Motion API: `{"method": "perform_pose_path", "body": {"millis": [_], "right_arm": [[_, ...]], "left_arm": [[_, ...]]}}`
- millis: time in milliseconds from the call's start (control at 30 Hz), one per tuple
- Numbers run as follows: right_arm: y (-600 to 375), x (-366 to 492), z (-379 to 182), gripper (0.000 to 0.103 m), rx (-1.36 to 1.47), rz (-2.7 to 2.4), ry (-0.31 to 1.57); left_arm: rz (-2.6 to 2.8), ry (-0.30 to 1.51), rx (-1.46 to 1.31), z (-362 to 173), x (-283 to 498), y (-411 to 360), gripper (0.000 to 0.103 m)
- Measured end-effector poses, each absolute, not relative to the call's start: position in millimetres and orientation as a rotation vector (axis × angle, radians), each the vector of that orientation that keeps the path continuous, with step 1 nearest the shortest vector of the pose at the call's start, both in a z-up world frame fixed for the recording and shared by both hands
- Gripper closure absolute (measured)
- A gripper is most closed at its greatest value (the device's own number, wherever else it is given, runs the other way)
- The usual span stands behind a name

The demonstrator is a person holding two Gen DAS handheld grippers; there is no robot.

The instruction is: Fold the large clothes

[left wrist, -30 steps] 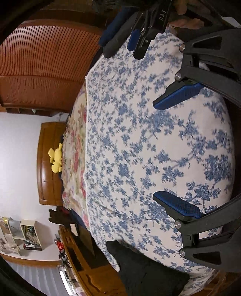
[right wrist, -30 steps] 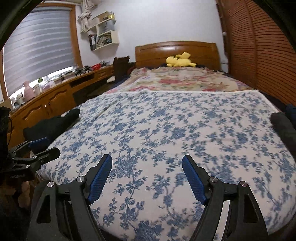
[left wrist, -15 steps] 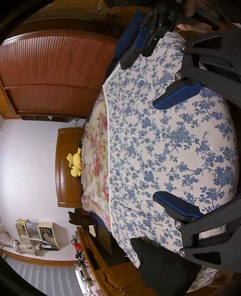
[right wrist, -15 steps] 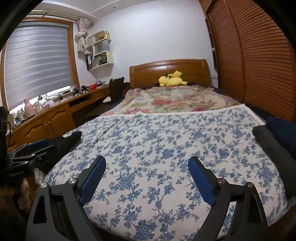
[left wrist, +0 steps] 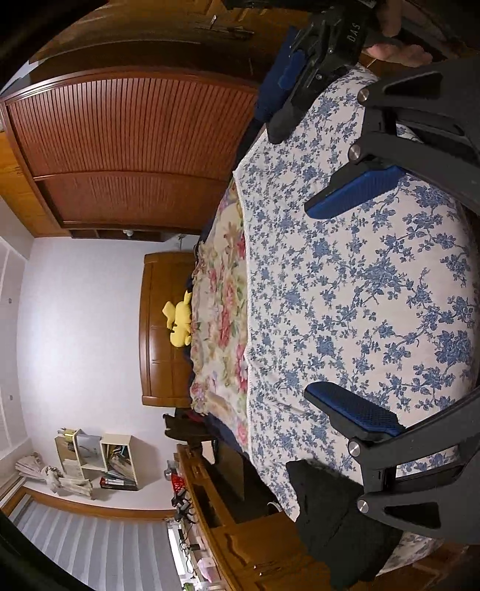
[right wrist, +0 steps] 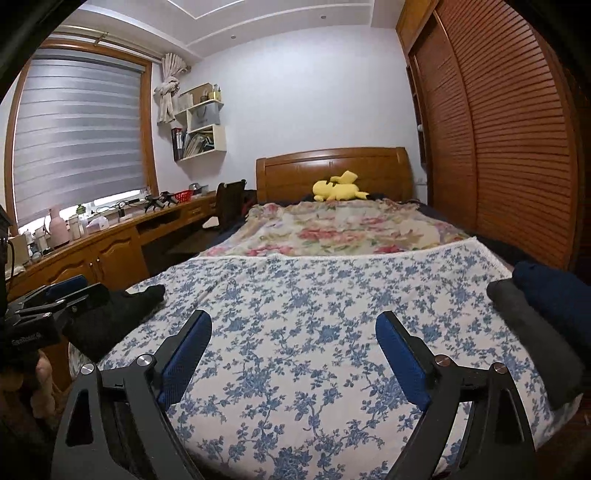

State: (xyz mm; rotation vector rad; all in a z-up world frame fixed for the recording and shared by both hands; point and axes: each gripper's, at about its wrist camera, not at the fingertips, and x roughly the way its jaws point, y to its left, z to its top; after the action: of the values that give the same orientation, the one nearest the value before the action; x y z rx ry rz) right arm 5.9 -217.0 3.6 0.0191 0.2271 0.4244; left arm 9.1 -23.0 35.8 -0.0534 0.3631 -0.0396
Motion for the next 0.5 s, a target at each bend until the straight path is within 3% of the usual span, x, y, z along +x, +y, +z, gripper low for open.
{"method": "perform_pose_path", "body": {"millis": [500], "right_arm": [[-216.7, 11.2, 0.1, 0.012, -0.010, 0.406, 0.222]], "left_arm": [[-0.006, 0.374, -0.066, 25.0, 6.9, -13.3, 0.013]]}}
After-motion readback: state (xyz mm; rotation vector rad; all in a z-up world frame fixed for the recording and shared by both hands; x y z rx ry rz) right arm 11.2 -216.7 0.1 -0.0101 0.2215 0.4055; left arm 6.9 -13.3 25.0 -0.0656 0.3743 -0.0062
